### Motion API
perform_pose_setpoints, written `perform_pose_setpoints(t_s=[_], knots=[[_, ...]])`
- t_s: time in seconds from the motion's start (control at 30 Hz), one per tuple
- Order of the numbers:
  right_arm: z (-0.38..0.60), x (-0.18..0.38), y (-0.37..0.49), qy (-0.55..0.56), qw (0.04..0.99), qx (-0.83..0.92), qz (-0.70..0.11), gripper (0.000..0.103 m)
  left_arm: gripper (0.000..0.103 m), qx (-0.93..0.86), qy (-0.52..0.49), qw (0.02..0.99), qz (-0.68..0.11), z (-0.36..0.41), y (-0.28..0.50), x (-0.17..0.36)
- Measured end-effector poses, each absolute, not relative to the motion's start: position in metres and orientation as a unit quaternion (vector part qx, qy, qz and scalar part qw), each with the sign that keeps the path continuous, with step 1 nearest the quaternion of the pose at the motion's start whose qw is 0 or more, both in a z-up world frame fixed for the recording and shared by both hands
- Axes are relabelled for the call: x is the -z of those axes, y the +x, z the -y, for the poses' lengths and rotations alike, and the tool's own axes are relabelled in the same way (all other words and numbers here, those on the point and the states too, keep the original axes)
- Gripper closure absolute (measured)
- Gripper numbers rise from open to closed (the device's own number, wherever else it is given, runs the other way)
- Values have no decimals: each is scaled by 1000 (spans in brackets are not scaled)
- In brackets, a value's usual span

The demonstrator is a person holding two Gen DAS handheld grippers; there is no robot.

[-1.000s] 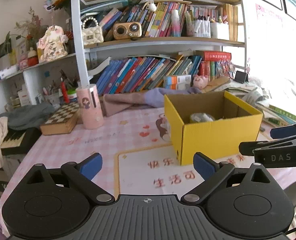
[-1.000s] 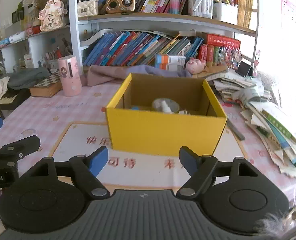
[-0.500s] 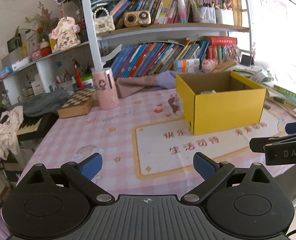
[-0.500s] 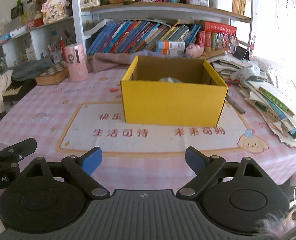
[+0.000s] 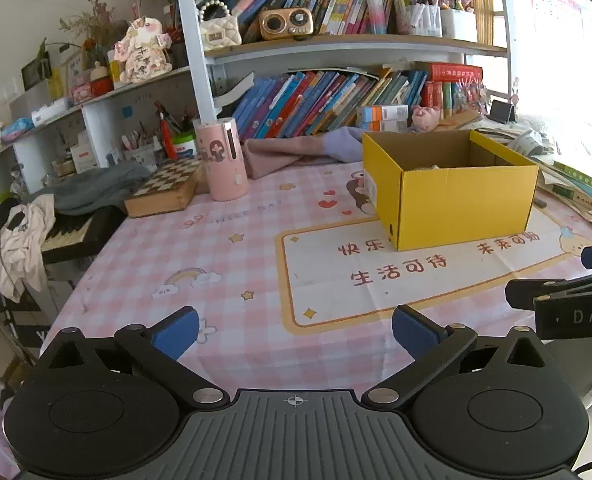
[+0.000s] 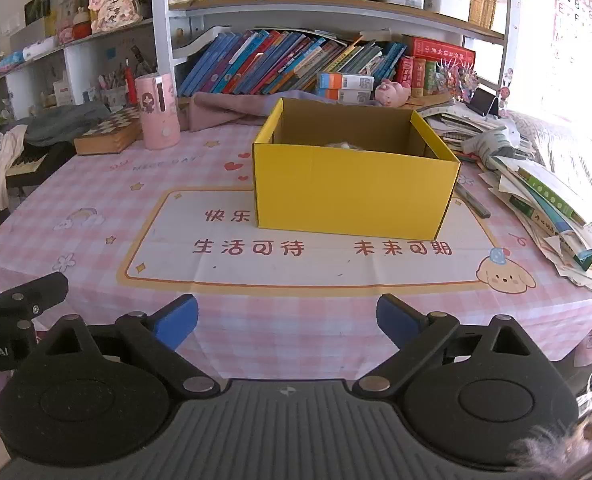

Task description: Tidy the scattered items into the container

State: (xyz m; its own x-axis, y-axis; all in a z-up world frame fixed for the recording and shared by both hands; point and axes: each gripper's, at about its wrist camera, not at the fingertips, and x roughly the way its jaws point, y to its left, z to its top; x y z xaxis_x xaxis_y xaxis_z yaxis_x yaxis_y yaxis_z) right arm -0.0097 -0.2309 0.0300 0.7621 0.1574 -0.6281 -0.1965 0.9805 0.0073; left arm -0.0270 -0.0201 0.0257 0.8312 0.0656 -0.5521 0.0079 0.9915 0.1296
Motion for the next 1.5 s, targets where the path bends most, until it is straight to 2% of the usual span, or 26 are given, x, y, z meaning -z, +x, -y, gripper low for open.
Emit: perform_pose_setpoints(t_s=[1.5], knots=[[227,-30,-11,-41,933,-98,-344,4,0,-9,46,951,-306,19,-25,-25]])
